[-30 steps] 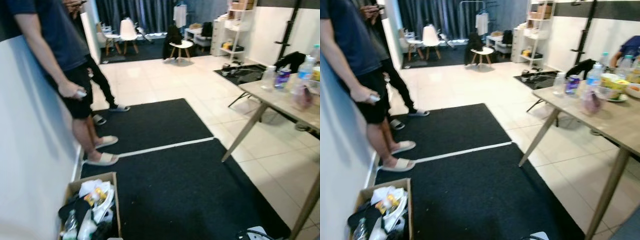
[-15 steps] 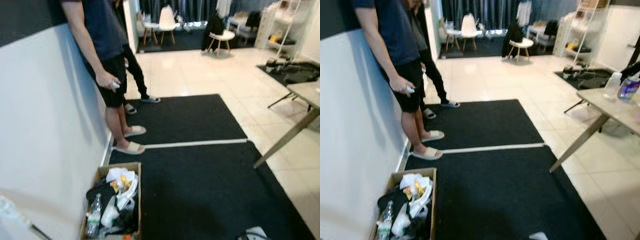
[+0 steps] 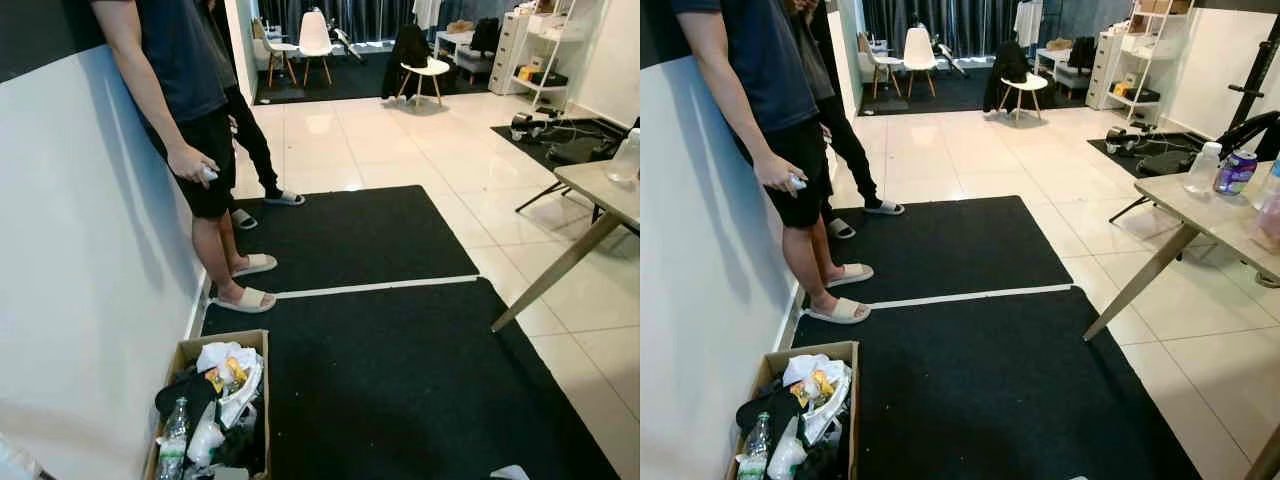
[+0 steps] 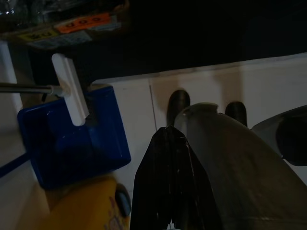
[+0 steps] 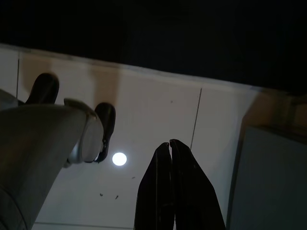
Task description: Restocking fridge
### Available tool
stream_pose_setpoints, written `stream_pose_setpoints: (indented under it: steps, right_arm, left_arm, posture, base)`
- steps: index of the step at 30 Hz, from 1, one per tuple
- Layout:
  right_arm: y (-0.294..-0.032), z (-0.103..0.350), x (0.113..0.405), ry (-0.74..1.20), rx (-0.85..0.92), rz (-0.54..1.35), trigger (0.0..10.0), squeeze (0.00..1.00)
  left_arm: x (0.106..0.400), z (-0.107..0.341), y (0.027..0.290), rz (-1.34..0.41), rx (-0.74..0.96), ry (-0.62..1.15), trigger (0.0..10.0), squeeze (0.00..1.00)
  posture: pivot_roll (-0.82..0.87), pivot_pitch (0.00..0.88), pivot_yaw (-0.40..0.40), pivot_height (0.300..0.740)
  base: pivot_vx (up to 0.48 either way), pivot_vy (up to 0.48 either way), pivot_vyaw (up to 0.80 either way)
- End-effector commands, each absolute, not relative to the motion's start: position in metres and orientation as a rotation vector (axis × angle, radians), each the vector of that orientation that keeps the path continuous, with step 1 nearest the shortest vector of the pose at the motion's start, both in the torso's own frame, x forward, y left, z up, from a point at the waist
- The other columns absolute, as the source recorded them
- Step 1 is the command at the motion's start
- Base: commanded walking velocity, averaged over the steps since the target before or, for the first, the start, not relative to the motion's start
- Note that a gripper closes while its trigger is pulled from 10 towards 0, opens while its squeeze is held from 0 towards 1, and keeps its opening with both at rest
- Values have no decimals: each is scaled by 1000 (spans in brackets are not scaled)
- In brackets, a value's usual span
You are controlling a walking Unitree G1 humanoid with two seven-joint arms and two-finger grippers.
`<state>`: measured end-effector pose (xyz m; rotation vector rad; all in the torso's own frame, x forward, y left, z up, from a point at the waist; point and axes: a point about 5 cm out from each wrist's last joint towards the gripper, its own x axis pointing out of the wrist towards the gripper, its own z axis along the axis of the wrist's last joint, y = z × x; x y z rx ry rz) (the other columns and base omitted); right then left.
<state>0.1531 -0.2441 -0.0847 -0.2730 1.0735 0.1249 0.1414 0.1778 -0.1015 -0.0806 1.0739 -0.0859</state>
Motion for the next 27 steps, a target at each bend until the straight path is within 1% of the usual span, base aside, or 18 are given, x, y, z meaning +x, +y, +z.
stream_pose_setpoints:
  steps: [1,11,25,27]
  right_arm:
    - [-242,-85,154,1072,-276,126,10000,0]
    - [-241,-85,154,1072,-272,131,10000,0]
    - [-243,-85,154,1064,-238,84,10000,0]
    - [-243,-85,154,1067,-225,78,10000,0]
  left_arm:
    - [143,-101,175,-97,-77,1073,10000,0]
    - [142,-101,175,-101,-81,1075,10000,0]
    - [141,-102,176,-103,-79,1080,10000,0]
    - [141,-102,175,-103,-79,1080,10000,0]
  posture:
    - [-97,0,13,740]
    - [-98,0,12,740]
    - [-99,0,11,740]
    - [-99,0,11,740]
  base:
    - [292,0,0]
    - [306,0,0]
    - [320,0,0]
    - [319,0,-800]
